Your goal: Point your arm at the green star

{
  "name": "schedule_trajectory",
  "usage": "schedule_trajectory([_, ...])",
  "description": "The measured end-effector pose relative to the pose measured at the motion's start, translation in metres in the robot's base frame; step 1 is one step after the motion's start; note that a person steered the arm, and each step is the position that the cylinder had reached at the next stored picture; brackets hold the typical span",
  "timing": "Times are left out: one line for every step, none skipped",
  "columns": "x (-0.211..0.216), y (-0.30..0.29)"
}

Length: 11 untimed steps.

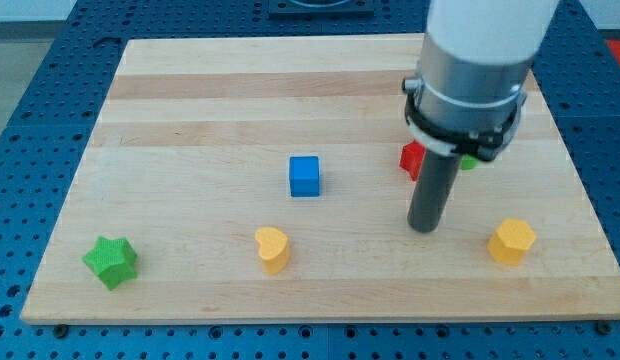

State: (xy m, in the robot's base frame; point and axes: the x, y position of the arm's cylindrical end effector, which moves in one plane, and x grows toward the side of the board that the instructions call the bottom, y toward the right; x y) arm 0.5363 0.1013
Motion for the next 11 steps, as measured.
schedule_trajectory([0.014, -0.013])
schedule_trajectory([0.014, -0.014])
schedule_trajectory([0.014, -0.014])
schedule_trajectory([0.030, -0.019])
schedule_trajectory([0.061, -0.047])
schedule_trajectory([0.082, -0.095])
schedule_trajectory([0.082, -0.170])
schedule_trajectory([0.076, -0.224])
schedule_trajectory([0.071, -0.248])
schedule_trajectory([0.071, -0.270])
schedule_trajectory([0.065, -0.292])
